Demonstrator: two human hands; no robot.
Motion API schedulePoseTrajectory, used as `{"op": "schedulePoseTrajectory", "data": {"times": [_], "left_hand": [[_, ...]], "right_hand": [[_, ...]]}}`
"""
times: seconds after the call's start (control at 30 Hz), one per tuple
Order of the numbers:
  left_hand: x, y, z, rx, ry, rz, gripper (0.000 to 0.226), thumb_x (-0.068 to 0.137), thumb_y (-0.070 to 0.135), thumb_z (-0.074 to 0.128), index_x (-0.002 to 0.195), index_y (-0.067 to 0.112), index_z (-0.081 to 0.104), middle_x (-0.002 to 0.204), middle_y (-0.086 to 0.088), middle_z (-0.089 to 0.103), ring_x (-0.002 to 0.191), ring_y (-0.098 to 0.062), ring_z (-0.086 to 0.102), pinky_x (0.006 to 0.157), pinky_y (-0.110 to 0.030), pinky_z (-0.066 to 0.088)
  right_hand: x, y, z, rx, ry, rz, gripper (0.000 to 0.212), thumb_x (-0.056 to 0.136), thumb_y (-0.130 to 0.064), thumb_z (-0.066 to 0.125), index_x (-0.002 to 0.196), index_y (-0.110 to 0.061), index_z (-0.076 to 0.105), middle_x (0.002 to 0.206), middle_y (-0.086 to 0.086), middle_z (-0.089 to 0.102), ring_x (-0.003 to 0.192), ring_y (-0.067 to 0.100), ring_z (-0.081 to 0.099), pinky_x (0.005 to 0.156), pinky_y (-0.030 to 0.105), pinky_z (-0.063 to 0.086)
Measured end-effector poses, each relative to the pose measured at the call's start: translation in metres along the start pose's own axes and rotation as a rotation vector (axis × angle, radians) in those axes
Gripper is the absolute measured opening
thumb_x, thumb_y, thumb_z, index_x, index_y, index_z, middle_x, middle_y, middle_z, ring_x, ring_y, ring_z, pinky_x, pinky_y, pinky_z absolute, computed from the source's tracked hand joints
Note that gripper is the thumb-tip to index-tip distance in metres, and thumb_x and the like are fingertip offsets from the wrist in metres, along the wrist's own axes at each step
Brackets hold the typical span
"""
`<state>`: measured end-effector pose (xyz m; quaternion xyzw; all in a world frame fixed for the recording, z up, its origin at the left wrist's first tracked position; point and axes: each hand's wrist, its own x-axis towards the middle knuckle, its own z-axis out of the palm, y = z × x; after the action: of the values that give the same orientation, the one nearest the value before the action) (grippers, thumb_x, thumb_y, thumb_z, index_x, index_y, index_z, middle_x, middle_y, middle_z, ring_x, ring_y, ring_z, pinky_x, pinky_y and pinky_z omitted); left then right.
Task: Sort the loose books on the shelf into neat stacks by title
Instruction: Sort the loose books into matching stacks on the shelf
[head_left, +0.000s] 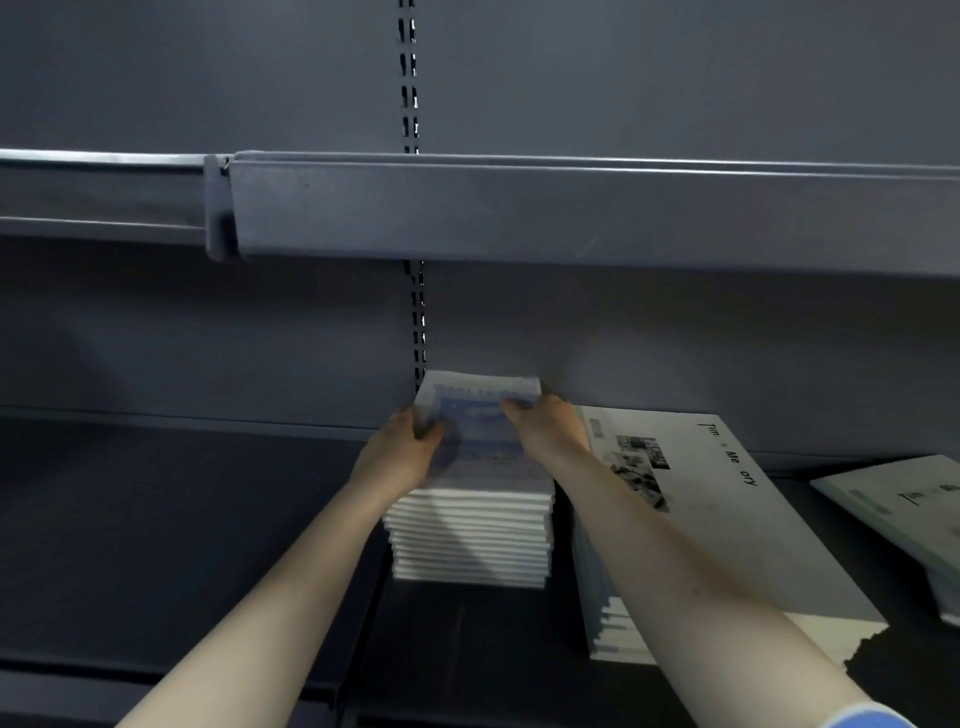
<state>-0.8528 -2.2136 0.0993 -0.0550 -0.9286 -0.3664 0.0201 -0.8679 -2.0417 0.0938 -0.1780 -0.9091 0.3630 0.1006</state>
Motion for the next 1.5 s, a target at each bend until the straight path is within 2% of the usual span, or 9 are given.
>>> {"op": "schedulePoseTrajectory", "data": {"times": [0.17,0.27,0.53,0.67,0.83,0.97,1.07,1.43,1.5], "left_hand": [[-0.013,0.004,-0.005,0.217,0.148,0.043,0.044,0.096,0.039,0.044,0.128,0.009,0.046,0.128,-0.015,0.05,0.114,-0.035,0.052,0.085,-0.039,0.043],[-0.026,0.013,-0.004,0.31,0.278,0.128,0.055,0.096,0.038,0.046,0.14,0.007,0.037,0.141,-0.015,0.041,0.128,-0.033,0.039,0.1,-0.04,0.036],[-0.06,0.078,0.032,0.286,0.273,0.244,0.058,0.095,0.041,0.044,0.14,0.003,0.038,0.145,-0.014,0.039,0.135,-0.029,0.033,0.108,-0.035,0.029],[-0.078,0.128,0.077,0.329,0.207,0.28,0.063,0.097,0.044,0.039,0.144,0.004,0.028,0.152,-0.014,0.028,0.142,-0.026,0.021,0.115,-0.035,0.02],[-0.103,0.2,0.153,0.415,0.192,0.33,0.068,0.096,0.049,0.035,0.148,0.005,0.023,0.154,-0.013,0.026,0.142,-0.025,0.024,0.117,-0.032,0.017],[-0.122,0.261,0.215,0.426,0.061,0.314,0.071,0.097,0.051,0.03,0.151,0.008,0.011,0.159,-0.01,0.011,0.147,-0.024,0.009,0.119,-0.032,0.01],[-0.134,0.29,0.254,0.46,0.018,0.335,0.072,0.097,0.05,0.031,0.151,0.007,0.009,0.159,-0.009,0.01,0.147,-0.024,0.008,0.119,-0.032,0.009],[-0.146,0.306,0.343,0.499,-0.207,0.195,0.077,0.095,0.058,0.025,0.146,0.0,0.025,0.155,-0.015,0.021,0.146,-0.027,0.013,0.119,-0.037,0.016],[-0.15,0.301,0.349,0.496,-0.276,0.159,0.07,0.096,0.057,0.023,0.148,0.01,0.028,0.153,-0.019,0.023,0.144,-0.032,0.015,0.117,-0.042,0.02]], "right_hand": [[-0.008,0.003,-0.008,-0.029,0.002,-0.058,0.054,0.097,-0.045,0.04,0.136,-0.009,0.046,0.133,0.017,0.051,0.121,0.033,0.048,0.09,0.036,0.04],[-0.017,0.012,-0.021,-0.062,0.068,-0.113,0.052,0.097,-0.046,0.041,0.129,-0.007,0.054,0.13,0.02,0.053,0.121,0.035,0.048,0.093,0.037,0.04],[-0.033,0.071,-0.091,-0.146,0.149,-0.112,0.049,0.098,-0.04,0.042,0.134,-0.009,0.048,0.133,0.016,0.046,0.123,0.034,0.045,0.097,0.038,0.04],[-0.04,0.127,-0.141,-0.316,0.139,-0.108,0.05,0.1,-0.041,0.038,0.139,-0.011,0.043,0.136,0.014,0.043,0.126,0.033,0.041,0.1,0.039,0.038],[-0.037,0.215,-0.208,-0.437,0.104,-0.035,0.054,0.099,-0.047,0.037,0.142,-0.014,0.04,0.141,0.013,0.04,0.13,0.031,0.039,0.106,0.04,0.036],[-0.03,0.284,-0.264,-0.558,0.098,0.028,0.056,0.099,-0.047,0.035,0.141,-0.011,0.04,0.144,0.014,0.038,0.134,0.03,0.035,0.106,0.04,0.032],[-0.029,0.325,-0.294,-0.63,0.069,0.072,0.056,0.099,-0.048,0.032,0.139,-0.009,0.042,0.144,0.015,0.037,0.135,0.03,0.032,0.109,0.04,0.031],[-0.031,0.394,-0.326,-0.638,0.066,0.17,0.067,0.098,-0.057,0.026,0.138,-0.005,0.039,0.138,0.014,0.044,0.13,0.031,0.039,0.104,0.04,0.033],[-0.033,0.395,-0.325,-0.656,0.083,0.177,0.07,0.097,-0.058,0.026,0.139,-0.003,0.038,0.138,0.014,0.044,0.129,0.031,0.04,0.103,0.039,0.035]]}}
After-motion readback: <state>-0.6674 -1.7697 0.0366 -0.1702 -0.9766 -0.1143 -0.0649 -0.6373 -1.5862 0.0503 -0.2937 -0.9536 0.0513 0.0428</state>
